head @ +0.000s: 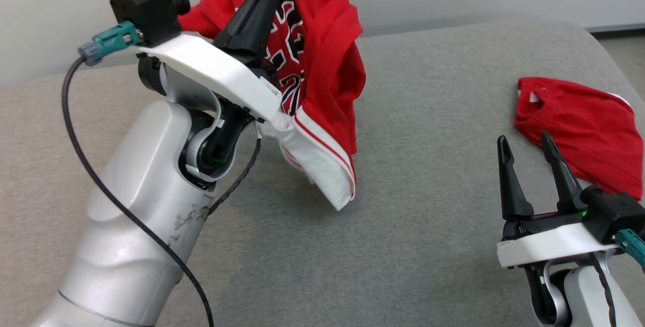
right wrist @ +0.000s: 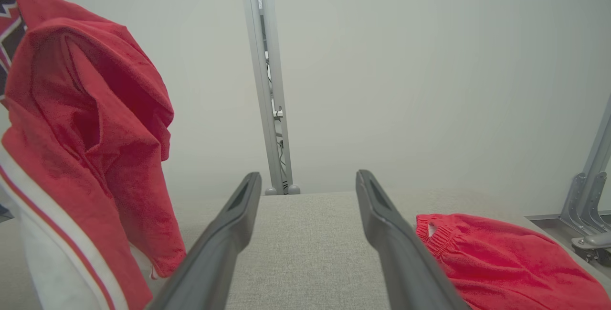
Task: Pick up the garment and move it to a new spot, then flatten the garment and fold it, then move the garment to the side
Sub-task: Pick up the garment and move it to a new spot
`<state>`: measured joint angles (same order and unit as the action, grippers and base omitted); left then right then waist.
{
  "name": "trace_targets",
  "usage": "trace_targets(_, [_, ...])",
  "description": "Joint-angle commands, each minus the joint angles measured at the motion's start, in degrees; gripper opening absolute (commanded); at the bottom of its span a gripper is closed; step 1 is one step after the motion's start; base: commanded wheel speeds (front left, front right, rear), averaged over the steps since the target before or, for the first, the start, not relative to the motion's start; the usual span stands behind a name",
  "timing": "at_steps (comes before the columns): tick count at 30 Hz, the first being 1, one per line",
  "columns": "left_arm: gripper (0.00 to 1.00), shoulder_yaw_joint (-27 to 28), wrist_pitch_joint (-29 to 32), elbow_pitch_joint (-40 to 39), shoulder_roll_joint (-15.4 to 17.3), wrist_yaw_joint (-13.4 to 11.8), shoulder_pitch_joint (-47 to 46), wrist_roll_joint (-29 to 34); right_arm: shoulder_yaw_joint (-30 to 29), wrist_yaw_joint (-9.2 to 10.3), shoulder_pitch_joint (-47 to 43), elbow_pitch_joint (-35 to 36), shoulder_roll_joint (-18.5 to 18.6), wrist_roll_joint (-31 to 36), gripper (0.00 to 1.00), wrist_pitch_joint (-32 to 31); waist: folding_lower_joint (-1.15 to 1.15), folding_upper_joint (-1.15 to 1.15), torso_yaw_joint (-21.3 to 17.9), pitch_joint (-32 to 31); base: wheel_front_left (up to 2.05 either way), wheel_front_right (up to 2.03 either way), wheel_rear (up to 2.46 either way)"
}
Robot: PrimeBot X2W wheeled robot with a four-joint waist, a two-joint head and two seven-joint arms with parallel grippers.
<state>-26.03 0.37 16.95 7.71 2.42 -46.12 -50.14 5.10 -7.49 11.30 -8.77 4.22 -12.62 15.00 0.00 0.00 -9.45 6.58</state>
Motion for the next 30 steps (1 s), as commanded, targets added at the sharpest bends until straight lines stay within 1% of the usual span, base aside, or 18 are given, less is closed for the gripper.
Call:
trace_targets(1, [0.00,-0.2,0.1,0.3,-0.1,-0.5,0.5,-0.3,-0.2,-0.01,0.7,0.3,0.2,0.0,1.00,0.3,0.00,0.00,-2.0,1.5,0.00,0.00,0.00])
trace_targets(5, [0.00,-2.1,0.2,2.7,-0.6,-0.7,0.9,1.2,0.3,-0.01,1.6,0.7,0.0,-0.4,1.00,0.3,0.00,0.00,-4.4,3.0,0.00,0.00,0.00])
trace_targets(9, [0.00,-2.3,-1.7,9.0,-1.7,-1.2,0.4,1.5,1.9,-0.01,3.0,0.6,-0.5,-0.8,1.00,0.3,0.00,0.00,-7.2,4.9,0.00,0.00,0.00])
trace_targets(13, [0.00,-3.4,-4.1,16.2,-3.2,0.0,-1.6,1.6,3.7,-0.01,4.5,0.3,-0.8,-1.3,1.00,0.3,0.00,0.00,-9.6,6.8,0.00,0.00,0.00])
trace_targets(17, [0.00,-5.9,-6.7,22.8,-4.2,1.5,-2.8,1.3,5.1,-0.01,5.6,0.1,-1.0,-1.8,1.00,0.3,0.00,0.00,-11.8,8.5,0.00,0.00,0.00])
trace_targets(18, [0.00,-7.9,-8.1,25.3,-4.5,2.3,-3.6,1.1,5.6,-0.01,5.8,-0.1,-1.1,-2.1,1.00,0.3,0.00,0.00,-12.7,9.1,0.00,0.00,0.00])
trace_targets(20, [0.00,-10.7,-9.0,26.3,-4.7,3.3,-3.7,-0.7,6.1,-0.01,5.8,-0.4,-1.2,-2.3,1.00,0.3,0.00,0.00,-13.5,9.5,0.00,0.00,0.00])
trace_targets(21, [0.08,-12.4,-9.4,26.3,-4.7,3.6,-3.6,-1.9,6.2,-0.01,5.8,-0.5,-1.2,-2.4,1.00,0.3,0.00,0.00,-13.8,9.7,0.00,0.00,0.00])
trace_targets(22, [0.66,-14.1,-9.8,26.4,-4.7,3.8,-3.7,-2.7,6.5,-0.01,5.7,-0.6,-1.2,-2.5,1.00,0.3,0.00,0.00,-14.1,9.8,0.00,0.00,0.00])
trace_targets(23, [1.00,-15.7,-10.1,26.6,-4.6,3.9,-3.9,-3.7,6.7,-0.01,5.7,-0.7,-1.2,-2.6,1.00,0.3,0.00,0.00,-14.4,9.9,0.00,0.00,0.00])
trace_targets(26, [1.00,-21.3,-11.6,26.4,-4.7,4.3,-4.8,-5.0,7.4,-0.01,5.9,-0.8,-1.2,-3.2,1.00,0.3,0.00,0.00,-14.8,10.2,0.00,0.00,0.00])
trace_targets(30, [1.00,-27.0,-13.0,25.7,-4.6,4.8,-5.6,-7.0,7.5,-0.01,5.9,-1.1,-1.2,-3.6,1.00,0.3,0.00,0.00,-14.2,10.1,0.00,0.00,0.00])
